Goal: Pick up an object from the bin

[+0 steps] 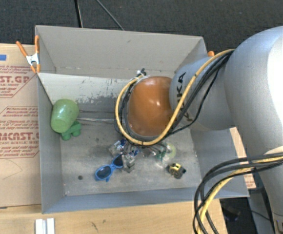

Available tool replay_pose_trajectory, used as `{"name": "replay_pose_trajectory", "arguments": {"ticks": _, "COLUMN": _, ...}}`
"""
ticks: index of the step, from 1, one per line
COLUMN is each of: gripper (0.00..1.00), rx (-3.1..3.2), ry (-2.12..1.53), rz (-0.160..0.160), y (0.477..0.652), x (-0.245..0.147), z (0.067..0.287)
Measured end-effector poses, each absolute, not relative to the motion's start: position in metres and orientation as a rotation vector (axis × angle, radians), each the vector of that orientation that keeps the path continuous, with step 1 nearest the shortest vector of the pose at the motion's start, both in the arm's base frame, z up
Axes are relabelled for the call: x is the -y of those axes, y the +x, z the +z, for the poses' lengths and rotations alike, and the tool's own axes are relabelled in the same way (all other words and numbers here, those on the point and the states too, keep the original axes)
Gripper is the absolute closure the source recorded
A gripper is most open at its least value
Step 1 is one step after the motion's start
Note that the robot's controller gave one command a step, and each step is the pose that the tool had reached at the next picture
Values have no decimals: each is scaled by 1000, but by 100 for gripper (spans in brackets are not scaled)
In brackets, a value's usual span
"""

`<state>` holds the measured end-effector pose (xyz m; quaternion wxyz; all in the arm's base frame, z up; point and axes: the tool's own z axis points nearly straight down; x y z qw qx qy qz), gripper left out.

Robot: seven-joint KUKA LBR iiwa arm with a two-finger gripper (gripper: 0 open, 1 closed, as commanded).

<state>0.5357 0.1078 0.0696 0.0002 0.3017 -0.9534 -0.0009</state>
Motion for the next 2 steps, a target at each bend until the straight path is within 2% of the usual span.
{"name": "replay_pose_trajectory", "arguments": {"ticks": 1, "gripper": 100, "rx": 3021, "ry": 903, "rz": 1, "y": 561, "x": -117, "z": 175}}
{"name": "replay_pose_trajectory", "arguments": {"ticks": 2, "gripper": 100, "rx": 3024, "ry": 897, "rz": 2, "y": 537, "x": -119, "z": 387}}
